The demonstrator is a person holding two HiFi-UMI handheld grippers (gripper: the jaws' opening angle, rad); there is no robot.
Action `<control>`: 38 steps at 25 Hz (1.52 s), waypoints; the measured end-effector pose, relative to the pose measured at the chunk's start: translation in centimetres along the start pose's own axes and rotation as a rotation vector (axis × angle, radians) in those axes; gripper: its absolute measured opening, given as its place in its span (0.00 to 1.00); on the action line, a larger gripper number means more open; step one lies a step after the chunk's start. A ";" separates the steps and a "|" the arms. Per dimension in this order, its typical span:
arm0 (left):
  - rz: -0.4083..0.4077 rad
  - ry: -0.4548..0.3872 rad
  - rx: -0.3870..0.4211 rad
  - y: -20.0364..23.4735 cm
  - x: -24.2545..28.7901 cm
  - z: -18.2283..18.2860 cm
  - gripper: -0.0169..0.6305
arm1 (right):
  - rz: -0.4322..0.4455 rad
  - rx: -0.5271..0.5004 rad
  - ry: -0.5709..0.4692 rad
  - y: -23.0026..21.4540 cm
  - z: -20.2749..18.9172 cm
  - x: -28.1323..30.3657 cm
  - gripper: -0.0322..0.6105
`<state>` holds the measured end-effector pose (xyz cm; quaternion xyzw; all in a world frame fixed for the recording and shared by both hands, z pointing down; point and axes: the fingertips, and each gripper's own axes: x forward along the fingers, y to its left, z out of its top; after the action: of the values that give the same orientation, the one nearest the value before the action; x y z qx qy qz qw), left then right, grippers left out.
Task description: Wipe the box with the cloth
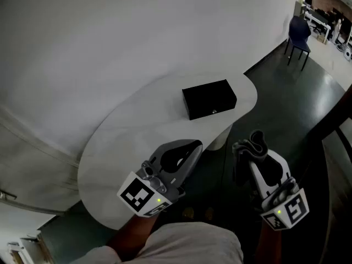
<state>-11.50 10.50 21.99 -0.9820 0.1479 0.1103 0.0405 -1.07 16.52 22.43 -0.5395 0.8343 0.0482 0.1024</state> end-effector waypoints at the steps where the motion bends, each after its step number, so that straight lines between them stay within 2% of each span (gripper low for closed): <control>1: 0.000 -0.001 0.000 0.0 0.1 -0.1 0.05 | -0.001 -0.002 0.001 -0.1 -0.1 -0.1 0.21; 22: 0.015 0.024 0.012 0.2 0.5 -1.9 0.05 | 0.000 0.003 -0.003 -1.0 -1.4 -0.3 0.21; 30: 0.023 0.045 0.021 1.4 7.8 -1.2 0.05 | -0.004 0.007 -0.014 -7.9 1.2 0.5 0.21; 35: 0.010 0.060 0.032 -1.0 8.3 -2.3 0.05 | -0.011 0.001 -0.022 -8.0 0.5 -1.9 0.21; 38: 0.010 0.066 0.018 0.5 9.0 -2.1 0.05 | -0.020 0.005 0.000 -8.7 0.6 -0.7 0.21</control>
<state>-2.86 7.25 22.00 -0.9839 0.1553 0.0765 0.0439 7.23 13.68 22.31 -0.5474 0.8291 0.0452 0.1041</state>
